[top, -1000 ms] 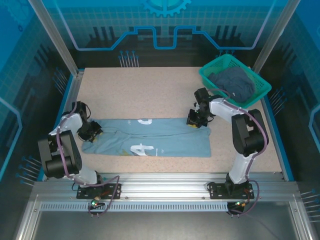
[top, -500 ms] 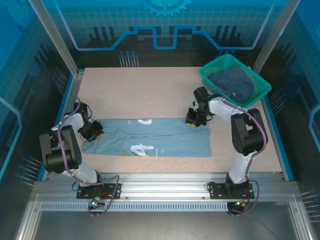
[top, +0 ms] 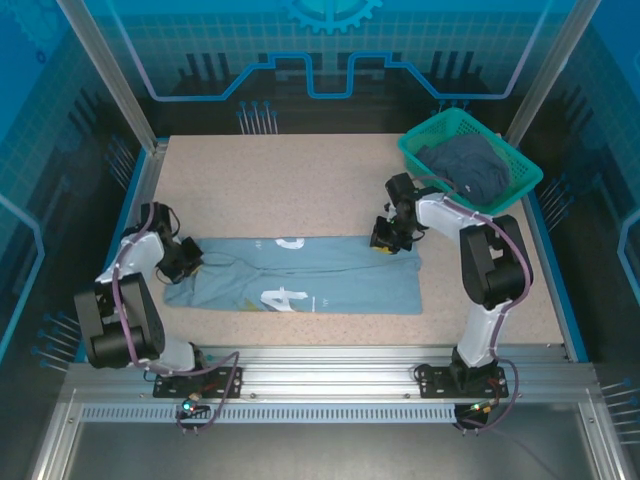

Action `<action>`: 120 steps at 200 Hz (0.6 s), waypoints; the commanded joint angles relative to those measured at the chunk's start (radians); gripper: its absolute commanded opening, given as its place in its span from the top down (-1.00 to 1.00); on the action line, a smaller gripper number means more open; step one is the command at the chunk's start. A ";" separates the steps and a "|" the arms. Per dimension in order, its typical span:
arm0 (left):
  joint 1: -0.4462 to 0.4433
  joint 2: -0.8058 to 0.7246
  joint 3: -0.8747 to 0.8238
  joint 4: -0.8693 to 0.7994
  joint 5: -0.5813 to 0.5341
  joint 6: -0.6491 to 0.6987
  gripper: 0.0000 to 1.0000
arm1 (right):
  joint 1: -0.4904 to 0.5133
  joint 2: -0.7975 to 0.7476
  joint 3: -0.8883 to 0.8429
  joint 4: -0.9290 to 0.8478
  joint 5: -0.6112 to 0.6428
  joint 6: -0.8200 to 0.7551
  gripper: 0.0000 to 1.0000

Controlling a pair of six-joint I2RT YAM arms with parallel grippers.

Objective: Fold and stack the t-shirts

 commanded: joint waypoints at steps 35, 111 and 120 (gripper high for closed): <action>0.004 -0.162 -0.071 -0.166 0.016 -0.127 1.00 | 0.011 0.041 0.038 -0.041 0.009 -0.015 0.62; 0.003 -0.185 -0.041 -0.225 0.006 -0.203 1.00 | 0.014 0.042 0.016 -0.038 0.018 -0.023 0.63; 0.004 -0.188 -0.034 -0.225 0.006 -0.213 1.00 | 0.015 0.040 0.010 -0.037 0.024 -0.022 0.63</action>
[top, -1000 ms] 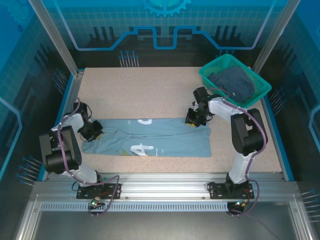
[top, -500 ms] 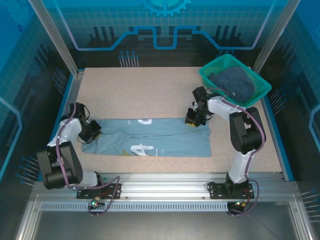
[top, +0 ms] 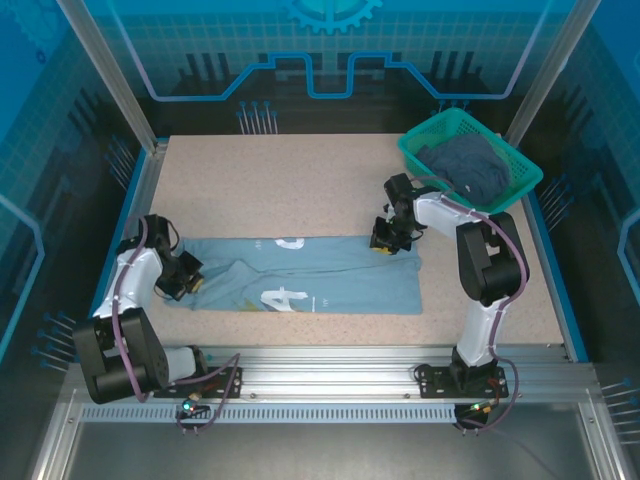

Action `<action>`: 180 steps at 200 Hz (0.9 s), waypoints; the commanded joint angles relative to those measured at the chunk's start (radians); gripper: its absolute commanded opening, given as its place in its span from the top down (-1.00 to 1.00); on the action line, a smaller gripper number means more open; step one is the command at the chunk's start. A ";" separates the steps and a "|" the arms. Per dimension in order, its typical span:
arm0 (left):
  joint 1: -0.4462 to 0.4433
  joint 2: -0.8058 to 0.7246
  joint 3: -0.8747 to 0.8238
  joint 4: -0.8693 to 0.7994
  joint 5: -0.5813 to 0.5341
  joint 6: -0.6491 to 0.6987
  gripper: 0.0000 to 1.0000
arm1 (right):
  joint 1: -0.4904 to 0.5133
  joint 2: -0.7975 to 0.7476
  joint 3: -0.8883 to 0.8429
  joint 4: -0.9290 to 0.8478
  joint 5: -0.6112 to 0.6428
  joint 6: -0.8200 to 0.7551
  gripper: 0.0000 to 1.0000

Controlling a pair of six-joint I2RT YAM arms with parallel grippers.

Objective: Fold and stack the t-shirts

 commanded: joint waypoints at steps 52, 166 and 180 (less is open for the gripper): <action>-0.016 -0.030 0.102 -0.057 -0.035 -0.080 1.00 | 0.016 0.027 -0.041 -0.017 0.052 -0.007 0.64; -0.010 0.221 0.307 -0.002 -0.075 -0.108 1.00 | 0.016 0.088 -0.029 -0.070 0.131 0.017 0.67; -0.010 0.267 0.344 -0.029 -0.096 -0.087 1.00 | 0.016 0.087 -0.027 -0.073 0.136 0.018 0.67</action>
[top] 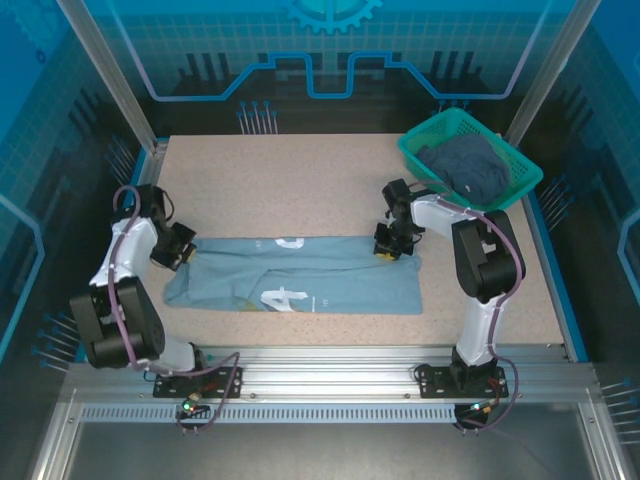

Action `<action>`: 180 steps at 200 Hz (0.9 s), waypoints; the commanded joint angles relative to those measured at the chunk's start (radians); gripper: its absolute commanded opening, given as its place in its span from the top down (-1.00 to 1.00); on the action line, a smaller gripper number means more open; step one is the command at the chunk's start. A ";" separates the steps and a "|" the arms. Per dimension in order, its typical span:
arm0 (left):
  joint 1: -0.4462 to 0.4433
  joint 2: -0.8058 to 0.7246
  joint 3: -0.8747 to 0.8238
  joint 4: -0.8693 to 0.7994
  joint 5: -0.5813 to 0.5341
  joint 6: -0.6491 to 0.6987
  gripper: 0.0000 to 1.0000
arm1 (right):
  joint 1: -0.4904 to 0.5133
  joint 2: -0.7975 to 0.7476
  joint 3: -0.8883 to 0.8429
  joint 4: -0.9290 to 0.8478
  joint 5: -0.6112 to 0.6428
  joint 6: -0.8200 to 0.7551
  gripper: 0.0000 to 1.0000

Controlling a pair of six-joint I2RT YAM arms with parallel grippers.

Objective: Fold and stack the t-shirts

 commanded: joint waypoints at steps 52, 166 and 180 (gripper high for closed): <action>0.001 0.188 0.139 -0.063 -0.106 0.107 0.96 | 0.012 0.065 0.002 -0.076 0.056 0.017 0.67; -0.153 0.064 0.180 -0.088 -0.272 0.031 0.25 | 0.032 -0.134 -0.008 -0.109 0.158 0.028 0.63; -0.210 0.049 0.157 -0.076 -0.192 -0.042 0.27 | 0.034 -0.150 -0.015 -0.111 0.135 0.039 0.63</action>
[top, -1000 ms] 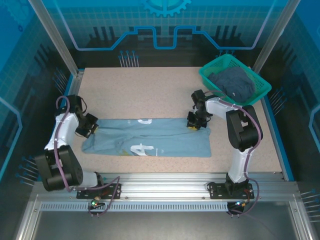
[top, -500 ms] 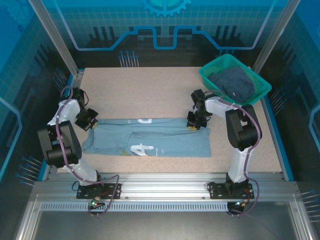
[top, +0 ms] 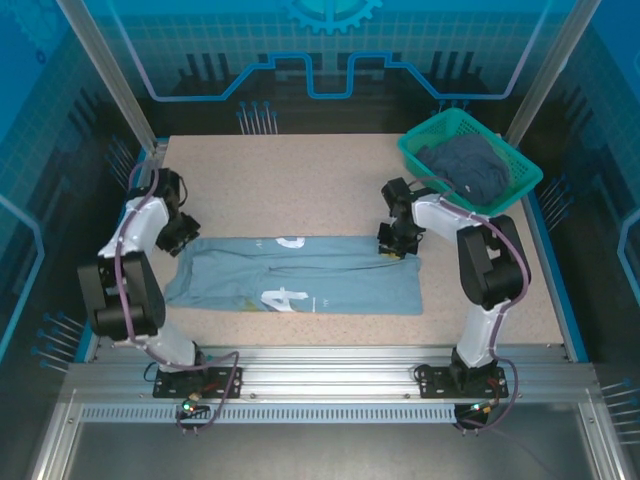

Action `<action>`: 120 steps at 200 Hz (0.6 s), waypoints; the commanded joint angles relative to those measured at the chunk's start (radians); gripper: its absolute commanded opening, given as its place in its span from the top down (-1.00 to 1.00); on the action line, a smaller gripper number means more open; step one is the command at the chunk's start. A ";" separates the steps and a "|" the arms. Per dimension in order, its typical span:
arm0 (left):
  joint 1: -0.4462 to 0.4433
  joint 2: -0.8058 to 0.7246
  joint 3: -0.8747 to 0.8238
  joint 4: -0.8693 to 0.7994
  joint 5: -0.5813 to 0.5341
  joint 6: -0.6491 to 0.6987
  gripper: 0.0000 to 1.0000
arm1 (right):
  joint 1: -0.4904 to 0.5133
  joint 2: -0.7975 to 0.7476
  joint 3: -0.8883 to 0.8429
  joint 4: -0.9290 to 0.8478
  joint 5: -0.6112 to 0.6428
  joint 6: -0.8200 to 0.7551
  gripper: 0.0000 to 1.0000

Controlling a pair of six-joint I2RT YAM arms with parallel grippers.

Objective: Fold and stack the t-shirts

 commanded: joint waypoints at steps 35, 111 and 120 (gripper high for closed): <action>-0.115 0.024 -0.108 0.120 0.280 -0.219 0.64 | 0.015 -0.105 -0.071 -0.016 -0.025 0.059 0.62; -0.031 0.270 -0.091 0.210 0.239 -0.073 0.90 | -0.047 -0.122 -0.165 -0.011 -0.068 0.122 0.69; -0.030 0.280 -0.091 0.215 0.235 -0.061 0.91 | -0.051 -0.116 -0.178 -0.004 -0.068 0.127 0.69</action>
